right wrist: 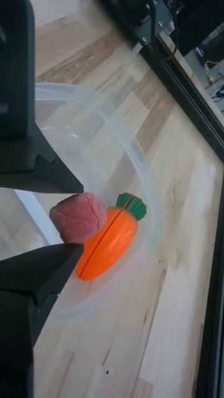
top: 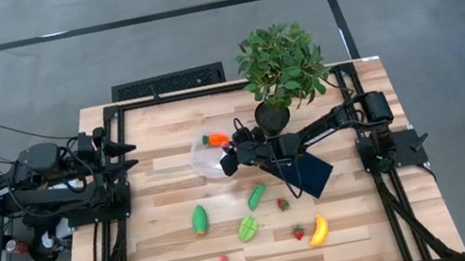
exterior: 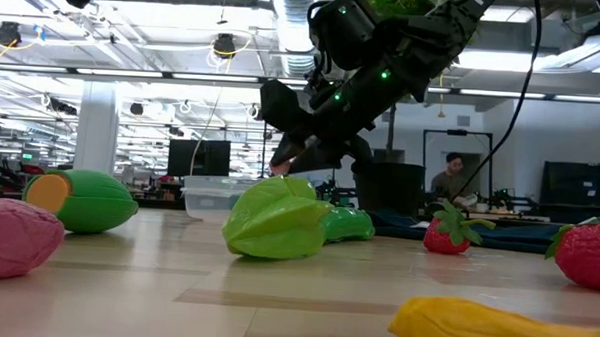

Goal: Pick and placing Produce into tupperware
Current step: Put the right pink peach into the transparent bin, then put the green corn into the transparent bin

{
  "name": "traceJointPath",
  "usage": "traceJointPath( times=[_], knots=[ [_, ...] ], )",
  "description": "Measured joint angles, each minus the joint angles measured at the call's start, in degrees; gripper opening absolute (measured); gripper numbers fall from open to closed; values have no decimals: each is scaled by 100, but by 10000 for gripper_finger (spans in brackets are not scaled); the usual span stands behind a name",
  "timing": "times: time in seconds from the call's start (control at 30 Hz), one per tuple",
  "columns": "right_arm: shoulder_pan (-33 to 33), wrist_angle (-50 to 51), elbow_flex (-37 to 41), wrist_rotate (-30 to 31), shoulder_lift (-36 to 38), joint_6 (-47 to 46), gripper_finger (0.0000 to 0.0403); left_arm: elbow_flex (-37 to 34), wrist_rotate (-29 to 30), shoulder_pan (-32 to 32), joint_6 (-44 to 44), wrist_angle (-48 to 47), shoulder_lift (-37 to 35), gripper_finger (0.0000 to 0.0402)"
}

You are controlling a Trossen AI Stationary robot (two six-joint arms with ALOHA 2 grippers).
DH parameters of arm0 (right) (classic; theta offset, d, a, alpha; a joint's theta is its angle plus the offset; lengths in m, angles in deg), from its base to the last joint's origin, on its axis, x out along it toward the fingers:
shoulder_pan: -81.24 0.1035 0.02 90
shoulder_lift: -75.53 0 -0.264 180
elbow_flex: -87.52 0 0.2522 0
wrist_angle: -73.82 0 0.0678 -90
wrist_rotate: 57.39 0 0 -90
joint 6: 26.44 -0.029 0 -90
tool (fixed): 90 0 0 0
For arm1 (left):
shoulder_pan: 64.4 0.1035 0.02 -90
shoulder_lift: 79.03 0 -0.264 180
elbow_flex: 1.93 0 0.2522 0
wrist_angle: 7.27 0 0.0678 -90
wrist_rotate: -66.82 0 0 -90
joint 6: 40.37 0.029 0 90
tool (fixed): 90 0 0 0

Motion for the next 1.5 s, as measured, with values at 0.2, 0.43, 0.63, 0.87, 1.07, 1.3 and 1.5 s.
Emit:
traceJointPath(
  times=[0.2,0.43,0.63,0.87,1.07,1.3,1.5],
  knots=[
    [0,-2,2,1,0,-1,176,0,65,0,0,-92,0,211],
    [0,-4,2,-240,0,0,203,0,105,0,0,-140,0,211],
    [100,-7,4,-1200,0,83,209,0,106,0,-98,-495,0,211],
    [491,192,9,-1362,373,232,204,0,109,-1,-184,-642,0,211],
    [885,1272,7,-1347,1087,866,198,0,292,0,-344,-765,7,211],
    [1584,3397,7,-1304,1842,892,191,-185,286,-1,-1159,-1033,345,211],
    [2473,4349,5,-632,2278,200,183,-1276,-311,-1,-2274,-330,666,211]
  ],
)
